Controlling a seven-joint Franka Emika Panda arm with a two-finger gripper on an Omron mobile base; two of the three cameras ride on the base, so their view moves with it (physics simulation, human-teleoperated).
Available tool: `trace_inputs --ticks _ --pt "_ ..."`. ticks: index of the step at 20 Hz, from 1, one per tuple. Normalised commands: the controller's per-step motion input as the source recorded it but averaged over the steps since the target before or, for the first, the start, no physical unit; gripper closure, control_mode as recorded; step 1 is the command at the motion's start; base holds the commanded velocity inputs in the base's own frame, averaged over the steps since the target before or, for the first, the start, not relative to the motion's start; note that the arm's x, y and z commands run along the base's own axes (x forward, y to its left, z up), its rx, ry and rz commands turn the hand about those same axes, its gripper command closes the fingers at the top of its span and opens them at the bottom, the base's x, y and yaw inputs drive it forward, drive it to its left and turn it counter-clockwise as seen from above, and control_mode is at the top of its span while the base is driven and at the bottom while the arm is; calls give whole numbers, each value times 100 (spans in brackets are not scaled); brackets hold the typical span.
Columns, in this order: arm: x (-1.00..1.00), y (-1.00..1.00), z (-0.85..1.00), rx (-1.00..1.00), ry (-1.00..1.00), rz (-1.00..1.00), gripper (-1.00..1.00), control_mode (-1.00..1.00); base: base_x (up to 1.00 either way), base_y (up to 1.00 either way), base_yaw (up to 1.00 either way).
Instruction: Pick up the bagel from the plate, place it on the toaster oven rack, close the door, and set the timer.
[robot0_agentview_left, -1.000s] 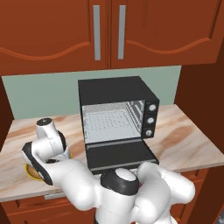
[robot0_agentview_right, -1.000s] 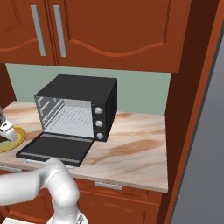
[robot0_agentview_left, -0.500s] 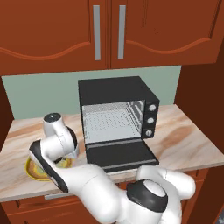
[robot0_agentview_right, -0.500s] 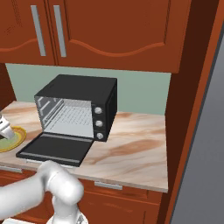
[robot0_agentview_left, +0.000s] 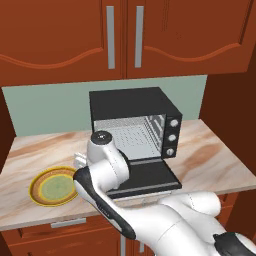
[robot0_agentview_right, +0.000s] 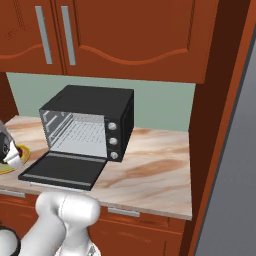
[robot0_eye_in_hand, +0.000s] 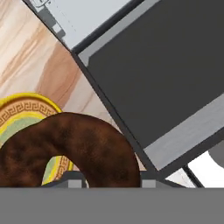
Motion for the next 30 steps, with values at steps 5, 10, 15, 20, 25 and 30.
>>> trace_inputs --ticks 5,10,15,20,25,30 --pt "0 -69 54 6 -3 -39 100 -100 0 0 0" --pt "9 -66 48 2 -1 -39 100 -100 0 0 0" --pt "16 -43 34 1 0 -35 100 -100 0 0 0" --pt "35 -21 18 0 -2 -27 100 -100 0 0 0" --pt "27 -24 12 0 -5 -19 100 -100 0 0 0" --pt "15 -28 10 0 -12 -7 100 -100 0 0 0"
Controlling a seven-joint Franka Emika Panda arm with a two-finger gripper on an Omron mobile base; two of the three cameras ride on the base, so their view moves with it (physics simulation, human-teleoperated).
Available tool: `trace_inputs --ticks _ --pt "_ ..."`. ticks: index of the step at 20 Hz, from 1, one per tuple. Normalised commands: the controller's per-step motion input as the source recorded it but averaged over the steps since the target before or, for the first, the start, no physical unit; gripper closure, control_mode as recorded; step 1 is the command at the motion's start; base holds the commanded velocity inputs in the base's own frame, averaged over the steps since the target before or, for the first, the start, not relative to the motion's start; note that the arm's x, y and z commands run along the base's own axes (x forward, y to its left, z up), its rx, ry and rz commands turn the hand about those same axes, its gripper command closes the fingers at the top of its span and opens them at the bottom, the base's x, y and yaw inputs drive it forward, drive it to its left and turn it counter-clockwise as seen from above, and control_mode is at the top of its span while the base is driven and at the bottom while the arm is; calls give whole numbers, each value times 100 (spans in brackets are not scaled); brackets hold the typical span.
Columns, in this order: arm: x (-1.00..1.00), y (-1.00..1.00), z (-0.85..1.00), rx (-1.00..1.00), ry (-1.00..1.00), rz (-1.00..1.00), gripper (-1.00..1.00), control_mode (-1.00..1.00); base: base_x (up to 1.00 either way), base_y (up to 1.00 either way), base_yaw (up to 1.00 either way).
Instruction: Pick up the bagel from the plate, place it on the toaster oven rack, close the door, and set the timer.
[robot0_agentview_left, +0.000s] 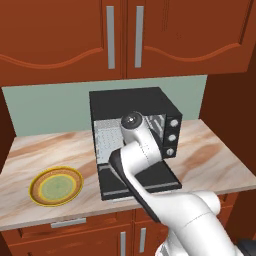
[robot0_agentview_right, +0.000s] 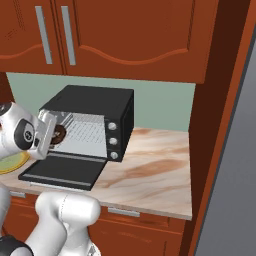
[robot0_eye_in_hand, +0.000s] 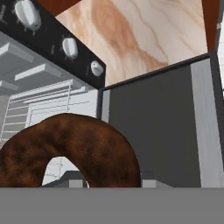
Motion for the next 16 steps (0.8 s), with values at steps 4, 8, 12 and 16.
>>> trace_inputs --ticks 4,8,12,16 --pt "13 -11 0 0 -10 0 100 -100 0 0 0" --pt "6 0 -1 0 -8 0 100 -100 0 0 0" --pt "29 0 -1 0 -6 3 100 -100 0 0 0" --pt "46 0 -1 0 0 1 100 -100 0 0 0"
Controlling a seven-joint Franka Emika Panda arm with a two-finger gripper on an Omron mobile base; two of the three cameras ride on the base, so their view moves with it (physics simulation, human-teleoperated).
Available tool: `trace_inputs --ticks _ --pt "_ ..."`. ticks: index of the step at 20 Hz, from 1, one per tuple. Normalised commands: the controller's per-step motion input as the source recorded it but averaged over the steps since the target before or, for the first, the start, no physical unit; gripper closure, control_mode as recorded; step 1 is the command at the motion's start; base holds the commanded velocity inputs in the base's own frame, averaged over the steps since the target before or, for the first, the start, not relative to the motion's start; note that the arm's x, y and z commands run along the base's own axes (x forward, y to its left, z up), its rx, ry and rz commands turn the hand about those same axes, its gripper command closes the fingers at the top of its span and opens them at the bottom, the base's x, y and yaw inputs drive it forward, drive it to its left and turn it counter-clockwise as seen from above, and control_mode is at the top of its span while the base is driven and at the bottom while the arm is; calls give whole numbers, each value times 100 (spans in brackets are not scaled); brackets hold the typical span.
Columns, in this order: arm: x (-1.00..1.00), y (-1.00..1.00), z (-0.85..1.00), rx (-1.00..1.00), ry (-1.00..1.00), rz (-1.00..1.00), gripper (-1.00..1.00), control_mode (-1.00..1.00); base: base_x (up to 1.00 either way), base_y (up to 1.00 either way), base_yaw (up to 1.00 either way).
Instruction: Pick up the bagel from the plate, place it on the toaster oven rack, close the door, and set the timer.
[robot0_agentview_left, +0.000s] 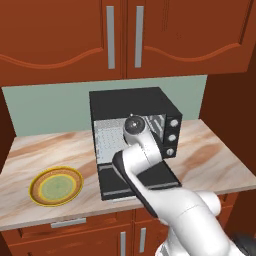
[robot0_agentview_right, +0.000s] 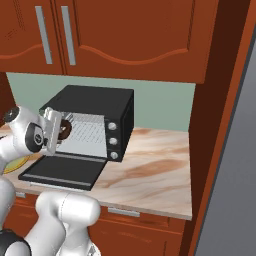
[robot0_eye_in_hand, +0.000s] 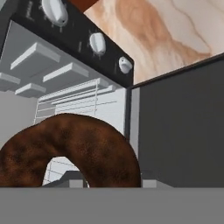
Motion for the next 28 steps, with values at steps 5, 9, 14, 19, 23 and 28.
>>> trace_inputs --ticks 5,9,14,19,23,28 --pt "49 0 -11 0 4 0 100 -100 0 0 0" --pt "33 1 -12 0 0 0 100 -100 0 0 0" --pt "33 2 -19 0 0 1 100 -100 0 0 0" --pt "26 3 -29 -1 0 4 100 -100 0 0 0" --pt "25 1 -13 0 -3 5 100 -100 0 0 0" --pt "29 0 -1 0 -7 4 100 -100 0 0 0"
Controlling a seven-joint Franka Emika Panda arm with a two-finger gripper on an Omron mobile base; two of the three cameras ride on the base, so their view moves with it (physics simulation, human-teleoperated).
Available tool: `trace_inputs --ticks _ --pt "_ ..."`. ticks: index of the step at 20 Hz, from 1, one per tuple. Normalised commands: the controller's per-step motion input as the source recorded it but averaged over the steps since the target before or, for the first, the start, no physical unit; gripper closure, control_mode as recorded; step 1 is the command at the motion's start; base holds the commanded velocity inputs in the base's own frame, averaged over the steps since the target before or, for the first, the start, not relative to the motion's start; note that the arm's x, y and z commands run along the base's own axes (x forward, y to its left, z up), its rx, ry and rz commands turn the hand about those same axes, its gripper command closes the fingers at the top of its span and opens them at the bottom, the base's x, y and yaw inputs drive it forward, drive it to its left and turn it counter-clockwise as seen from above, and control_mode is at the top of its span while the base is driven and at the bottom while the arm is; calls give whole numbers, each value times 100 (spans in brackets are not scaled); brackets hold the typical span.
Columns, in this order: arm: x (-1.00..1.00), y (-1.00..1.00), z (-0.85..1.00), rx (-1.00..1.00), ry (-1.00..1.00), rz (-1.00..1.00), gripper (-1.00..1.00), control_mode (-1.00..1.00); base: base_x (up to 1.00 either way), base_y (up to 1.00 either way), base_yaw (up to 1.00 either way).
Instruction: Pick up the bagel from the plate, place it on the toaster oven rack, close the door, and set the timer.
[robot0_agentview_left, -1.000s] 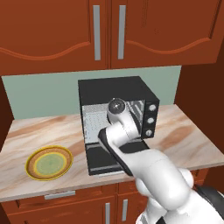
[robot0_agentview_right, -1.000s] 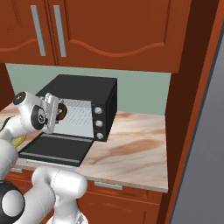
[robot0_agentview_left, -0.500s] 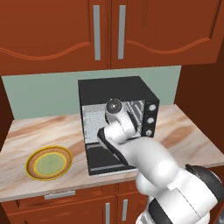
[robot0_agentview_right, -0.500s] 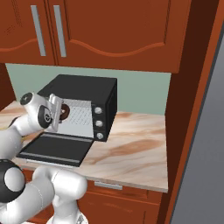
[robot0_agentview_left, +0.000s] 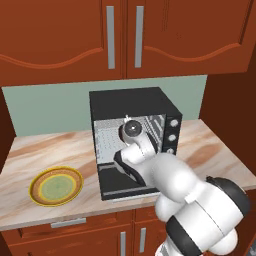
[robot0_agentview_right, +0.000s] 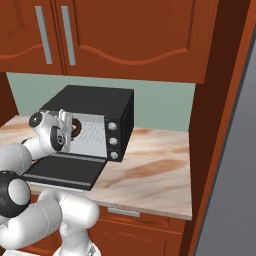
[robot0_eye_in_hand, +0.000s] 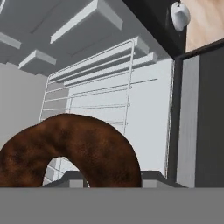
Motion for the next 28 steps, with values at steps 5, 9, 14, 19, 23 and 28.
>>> trace_inputs --ticks 5,9,14,19,23,28 --pt "27 0 0 0 -3 3 100 -100 0 0 0" --pt "33 7 0 0 0 1 -100 -100 0 0 0" --pt "36 5 0 0 0 0 -100 -100 0 0 0" --pt "22 0 5 0 0 0 -100 -100 0 0 0" --pt "4 4 6 0 0 0 -100 -100 0 0 0" --pt "-2 1 8 0 0 0 -100 -100 0 0 0"
